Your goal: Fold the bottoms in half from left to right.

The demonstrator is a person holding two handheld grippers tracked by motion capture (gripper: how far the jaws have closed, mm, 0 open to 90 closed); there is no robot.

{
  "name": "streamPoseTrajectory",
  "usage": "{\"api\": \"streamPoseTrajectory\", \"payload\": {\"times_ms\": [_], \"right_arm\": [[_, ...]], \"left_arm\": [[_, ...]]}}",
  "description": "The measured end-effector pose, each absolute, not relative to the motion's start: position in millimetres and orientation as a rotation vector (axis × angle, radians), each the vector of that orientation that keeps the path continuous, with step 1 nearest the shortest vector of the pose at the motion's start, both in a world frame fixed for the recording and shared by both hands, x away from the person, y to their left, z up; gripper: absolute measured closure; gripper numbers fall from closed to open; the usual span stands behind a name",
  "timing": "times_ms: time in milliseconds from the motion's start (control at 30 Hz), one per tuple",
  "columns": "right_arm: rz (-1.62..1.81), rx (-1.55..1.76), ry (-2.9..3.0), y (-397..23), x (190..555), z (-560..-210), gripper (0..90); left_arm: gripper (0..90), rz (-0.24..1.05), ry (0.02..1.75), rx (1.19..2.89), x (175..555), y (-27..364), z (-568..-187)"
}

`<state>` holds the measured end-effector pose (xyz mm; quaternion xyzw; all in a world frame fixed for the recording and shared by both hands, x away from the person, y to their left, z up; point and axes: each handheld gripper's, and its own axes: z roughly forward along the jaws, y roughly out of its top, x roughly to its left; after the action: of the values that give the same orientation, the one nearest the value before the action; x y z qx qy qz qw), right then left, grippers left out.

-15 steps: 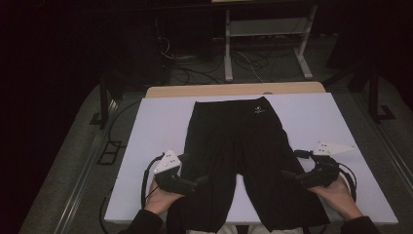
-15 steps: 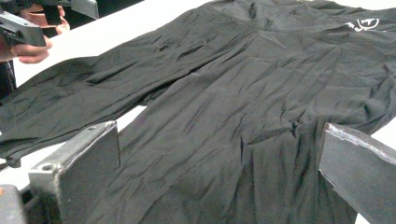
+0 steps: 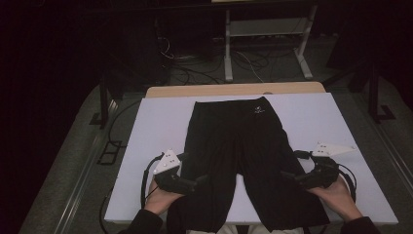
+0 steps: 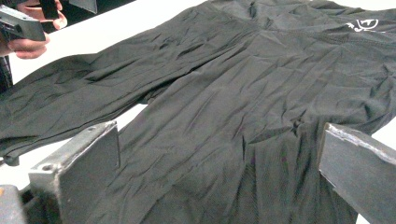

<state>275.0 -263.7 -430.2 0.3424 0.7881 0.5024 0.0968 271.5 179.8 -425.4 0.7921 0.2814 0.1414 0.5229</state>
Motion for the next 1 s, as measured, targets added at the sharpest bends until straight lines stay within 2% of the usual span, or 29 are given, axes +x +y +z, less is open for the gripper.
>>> {"api": "streamPoseTrajectory", "payload": {"times_ms": [433,1000], "right_arm": [[1.443,1.047,2.348,-259.5,276.0,-414.8,0.0],[1.44,1.006,2.35,-245.1,301.3,-382.0,0.0]], "left_arm": [[0.0,0.331,0.678,1.893,269.0,178.2,-425.8],[0.0,0.329,0.678,1.891,269.4,177.9,-425.9]]}}
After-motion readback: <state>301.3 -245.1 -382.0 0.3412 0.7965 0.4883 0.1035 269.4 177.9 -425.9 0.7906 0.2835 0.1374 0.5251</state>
